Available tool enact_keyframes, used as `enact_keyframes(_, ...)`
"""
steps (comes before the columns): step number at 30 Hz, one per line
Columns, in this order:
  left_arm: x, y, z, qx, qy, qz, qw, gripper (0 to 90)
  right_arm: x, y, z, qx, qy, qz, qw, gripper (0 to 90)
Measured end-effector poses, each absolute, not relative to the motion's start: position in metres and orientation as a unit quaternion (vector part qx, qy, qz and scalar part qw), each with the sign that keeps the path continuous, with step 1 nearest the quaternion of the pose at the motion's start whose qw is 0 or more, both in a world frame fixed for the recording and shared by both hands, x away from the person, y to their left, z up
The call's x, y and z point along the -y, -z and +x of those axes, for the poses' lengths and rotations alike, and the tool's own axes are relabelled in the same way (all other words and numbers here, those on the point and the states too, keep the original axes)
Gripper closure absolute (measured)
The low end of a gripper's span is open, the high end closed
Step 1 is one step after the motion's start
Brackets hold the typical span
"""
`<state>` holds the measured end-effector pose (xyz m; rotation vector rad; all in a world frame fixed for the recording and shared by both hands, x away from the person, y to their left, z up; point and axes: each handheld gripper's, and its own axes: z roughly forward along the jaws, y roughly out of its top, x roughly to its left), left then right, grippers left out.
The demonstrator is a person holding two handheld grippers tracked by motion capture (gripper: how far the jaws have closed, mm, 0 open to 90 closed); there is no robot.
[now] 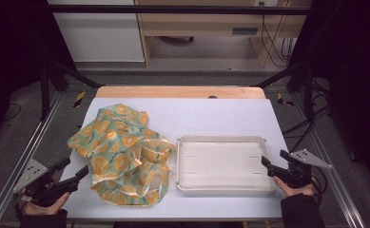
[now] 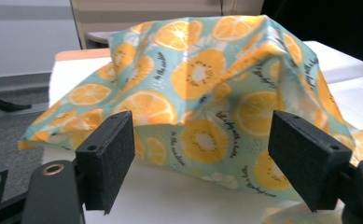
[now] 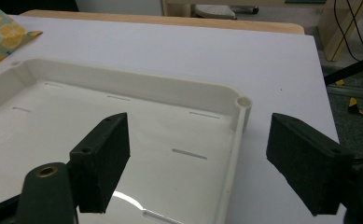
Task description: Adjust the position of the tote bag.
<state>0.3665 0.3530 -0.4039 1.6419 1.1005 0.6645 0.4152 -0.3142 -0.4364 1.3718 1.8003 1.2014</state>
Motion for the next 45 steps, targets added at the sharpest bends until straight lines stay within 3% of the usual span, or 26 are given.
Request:
enact_keyframes(12,-0.344,0.4,0.361,-0.44,-0.274,0.684,0.512,25.6,0.297,0.428,0.413,-0.689,-0.454,0.494,0.274,27.0)
enact_keyframes(29,-0.323,0.395,0.345,-0.421,-0.273,0.708,0.497,31.2,0.235,0.414,0.411,-0.724,-0.474,0.442,0.235,31.6)
enact_keyframes(35,-0.315,0.403,0.344,-0.422,-0.261,0.723,0.481,37.1,0.22,0.411,0.412,-0.73,-0.481,0.428,0.228,33.8)
enact_keyframes(38,-0.314,0.406,0.344,-0.42,-0.256,0.729,0.476,43.5,0.21,0.409,0.415,-0.735,-0.485,0.418,0.224,35.3)
enact_keyframes(39,-0.314,0.409,0.345,-0.418,-0.25,0.732,0.477,49.5,0.201,0.407,0.417,-0.737,-0.488,0.411,0.221,36.3)
enact_keyframes(45,-0.311,0.416,0.348,-0.418,-0.235,0.744,0.465,61.3,0.176,0.405,0.422,-0.748,-0.495,0.39,0.21,37.6)
